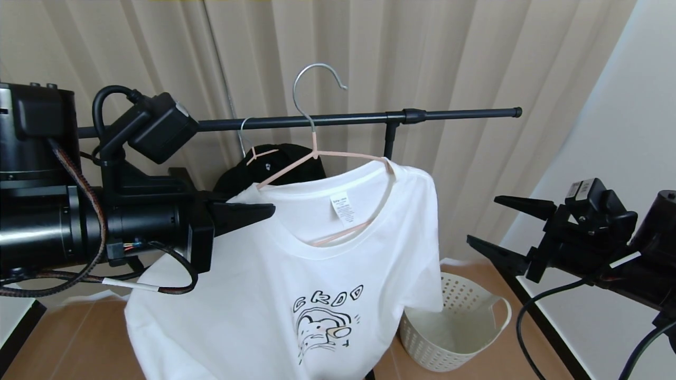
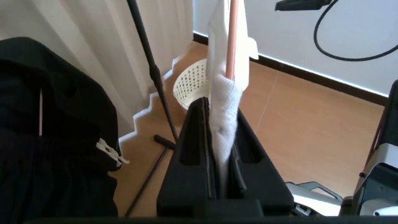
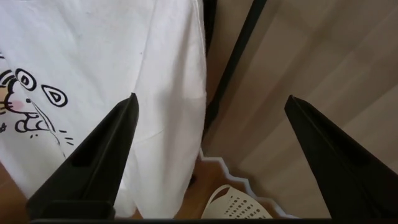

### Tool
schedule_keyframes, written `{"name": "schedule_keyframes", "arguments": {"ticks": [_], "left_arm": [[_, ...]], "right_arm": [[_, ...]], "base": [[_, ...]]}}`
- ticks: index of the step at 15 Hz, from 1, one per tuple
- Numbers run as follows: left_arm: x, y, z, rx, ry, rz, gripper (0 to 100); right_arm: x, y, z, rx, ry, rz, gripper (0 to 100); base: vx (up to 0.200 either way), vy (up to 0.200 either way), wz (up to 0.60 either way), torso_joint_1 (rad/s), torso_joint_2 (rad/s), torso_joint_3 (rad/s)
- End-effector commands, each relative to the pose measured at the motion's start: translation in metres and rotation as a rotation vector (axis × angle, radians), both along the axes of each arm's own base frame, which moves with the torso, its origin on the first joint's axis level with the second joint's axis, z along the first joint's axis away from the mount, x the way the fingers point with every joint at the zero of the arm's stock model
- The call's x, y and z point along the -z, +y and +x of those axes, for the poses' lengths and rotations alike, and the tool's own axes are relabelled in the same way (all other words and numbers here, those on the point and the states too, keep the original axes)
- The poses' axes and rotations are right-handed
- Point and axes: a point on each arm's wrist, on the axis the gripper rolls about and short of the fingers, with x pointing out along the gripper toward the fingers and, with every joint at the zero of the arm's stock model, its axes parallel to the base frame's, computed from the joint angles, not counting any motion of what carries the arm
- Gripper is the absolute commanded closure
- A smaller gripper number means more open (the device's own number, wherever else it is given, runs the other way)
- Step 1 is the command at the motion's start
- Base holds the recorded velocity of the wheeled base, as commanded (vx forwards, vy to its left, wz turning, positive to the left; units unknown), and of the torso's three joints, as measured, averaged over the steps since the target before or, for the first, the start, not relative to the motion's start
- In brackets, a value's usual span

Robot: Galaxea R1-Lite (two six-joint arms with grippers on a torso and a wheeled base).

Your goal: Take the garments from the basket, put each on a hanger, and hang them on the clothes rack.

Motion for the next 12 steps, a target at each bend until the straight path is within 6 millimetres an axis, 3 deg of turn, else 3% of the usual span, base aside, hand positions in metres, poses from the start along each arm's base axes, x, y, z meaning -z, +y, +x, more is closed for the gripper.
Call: {"name": "schedule_keyframes", "arguments": {"ticks": [1,9,12], "left_arm": [[0.003,0.0,0.004,-0.038,0.018,0.006,100],[0.011,-0.008,0.029,-0.216,0.124,-0.022,100],[0.01,-0.014,0.047,-0.281,0.171,-0.068,100]], "right_arm": [[-0.011,0.003,-0.005,-0.009,-0.026,0.023,0],[-0.013,0.002,-0.005,0.009,-0.019,0.037,0],[-0.012,0.002,-0.004,0.014,-0.016,0.037,0]], "base": [[0.0,0.0,0.0,0.0,0.0,0.0],[0.0,0.0,0.0,0.0,0.0,0.0],[0.0,0.0,0.0,0.0,0.0,0.0]]}}
